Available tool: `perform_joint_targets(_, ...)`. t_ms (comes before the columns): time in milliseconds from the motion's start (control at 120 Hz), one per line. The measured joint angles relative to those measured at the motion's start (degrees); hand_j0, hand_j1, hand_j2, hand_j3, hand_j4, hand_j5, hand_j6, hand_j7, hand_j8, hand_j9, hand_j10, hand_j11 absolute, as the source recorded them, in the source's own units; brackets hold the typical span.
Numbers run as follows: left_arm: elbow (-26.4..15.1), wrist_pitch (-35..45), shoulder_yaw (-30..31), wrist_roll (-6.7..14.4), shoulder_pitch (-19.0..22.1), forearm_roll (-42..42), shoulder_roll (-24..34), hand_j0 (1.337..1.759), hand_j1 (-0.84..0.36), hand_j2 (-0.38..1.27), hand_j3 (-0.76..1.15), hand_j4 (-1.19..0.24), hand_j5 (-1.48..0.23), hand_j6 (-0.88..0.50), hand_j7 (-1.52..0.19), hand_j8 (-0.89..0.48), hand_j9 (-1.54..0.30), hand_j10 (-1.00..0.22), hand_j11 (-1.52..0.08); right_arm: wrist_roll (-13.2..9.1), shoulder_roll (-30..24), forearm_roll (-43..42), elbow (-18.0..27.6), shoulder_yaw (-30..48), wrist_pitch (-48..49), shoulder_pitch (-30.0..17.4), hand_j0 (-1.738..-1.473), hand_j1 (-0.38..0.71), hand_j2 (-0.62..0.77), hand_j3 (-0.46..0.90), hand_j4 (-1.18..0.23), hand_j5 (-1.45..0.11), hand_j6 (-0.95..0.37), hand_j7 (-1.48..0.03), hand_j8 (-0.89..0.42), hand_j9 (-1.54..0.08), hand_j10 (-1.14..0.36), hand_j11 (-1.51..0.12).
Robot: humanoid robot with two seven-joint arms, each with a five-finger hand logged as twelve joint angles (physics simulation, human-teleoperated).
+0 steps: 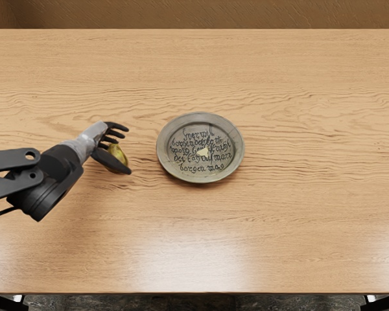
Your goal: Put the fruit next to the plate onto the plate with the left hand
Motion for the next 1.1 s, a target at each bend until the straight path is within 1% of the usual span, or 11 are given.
perform_joint_targets(283, 0.41, 0.0, 0.16, 0.05, 0.44, 1.16, 0.0, 1.658, -0.15, 0.09, 0.0, -0.42, -0.54, -0.42, -0.54, -0.42, -0.54, -0.42, -0.54, 0.0, 0.0, 0.0, 0.0, 0.0, 0.0, 0.0, -1.658, -0.34, 0.0, 0.0, -0.01, -0.01, -0.01, -0.01, -0.01, -0.01, -0.01, -0.01)
perform_joint_targets(358, 0.55, 0.0, 0.2, 0.05, 0.63, 1.5, -0.06, 1.658, -0.17, 0.09, 0.0, -0.43, -0.56, -0.43, -0.56, -0.44, -0.56, -0.43, -0.56, 0.0, 0.0, 0.0, 0.0, 0.0, 0.0, 0.0, -1.658, -0.34, 0.0, 0.0, -0.01, -0.01, -0.01, -0.01, -0.01, -0.01, -0.01, -0.01)
perform_joint_targets(417, 0.75, 0.02, 0.2, 0.06, 1.37, 1.83, -1.24, 1.658, -0.18, 0.09, 0.0, -0.45, -0.57, -0.45, -0.57, -0.46, -0.58, -0.44, -0.58, 0.0, 0.0, 0.0, 0.0, 0.0, 0.0, 0.0, -1.658, -0.34, 0.0, 0.0, -0.01, -0.01, -0.01, -0.01, -0.01, -0.01, -0.01, -0.01)
perform_joint_targets(583, 1.28, 0.0, 0.23, 0.06, 1.67, 2.18, -1.49, 1.658, -0.2, 0.09, 0.0, -0.46, -0.6, -0.46, -0.6, -0.46, -0.6, -0.46, -0.6, 0.0, 0.0, 0.0, 0.0, 0.0, 0.0, 0.0, -1.658, -0.34, 0.0, 0.0, -0.01, -0.01, -0.01, -0.01, -0.01, -0.01, -0.01, -0.01)
perform_joint_targets(675, 1.42, -0.01, 0.22, 0.14, 2.29, 2.27, -1.5, 1.658, -0.24, 0.1, 0.0, -0.5, -0.64, -0.5, -0.64, -0.49, -0.64, -0.46, -0.64, 0.0, 0.0, 0.0, 0.0, 0.0, 0.0, 0.0, -1.658, -0.34, 0.0, 0.0, -0.01, -0.01, -0.01, -0.01, -0.01, -0.01, -0.01, -0.01)
perform_joint_targets(758, 1.48, -0.01, 0.28, 0.31, 2.29, 2.3, -1.5, 1.658, -0.28, 0.11, 0.0, -0.53, -0.69, -0.53, -0.69, -0.52, -0.69, -0.5, -0.69, 0.0, 0.0, 0.0, 0.0, 0.0, 0.01, 0.0, -1.658, -0.34, 0.0, 0.0, -0.01, -0.01, -0.01, -0.01, -0.01, -0.01, -0.01, -0.01)
perform_joint_targets(1017, 1.52, -0.05, 0.44, 0.56, 2.29, 2.51, -1.41, 1.654, -0.26, 0.1, 0.0, -0.61, -0.79, -0.61, -0.79, -0.5, -0.8, -0.49, -0.81, 0.0, 0.0, 0.0, 0.0, 0.0, -0.01, 0.0, -1.658, -0.34, 0.0, 0.0, -0.01, -0.01, -0.01, -0.01, -0.01, -0.01, -0.01, -0.01)
perform_joint_targets(1100, 1.48, -0.01, 0.43, 0.59, 2.08, 2.35, -1.33, 1.654, -0.28, 0.19, 0.0, -0.63, -0.82, -0.63, -0.82, -0.5, -0.83, -0.5, -0.83, 0.0, 0.0, 0.0, 0.0, 0.0, -0.01, 0.0, -1.658, -0.34, 0.0, 0.0, -0.01, -0.01, -0.01, -0.01, -0.01, -0.01, -0.01, -0.01)
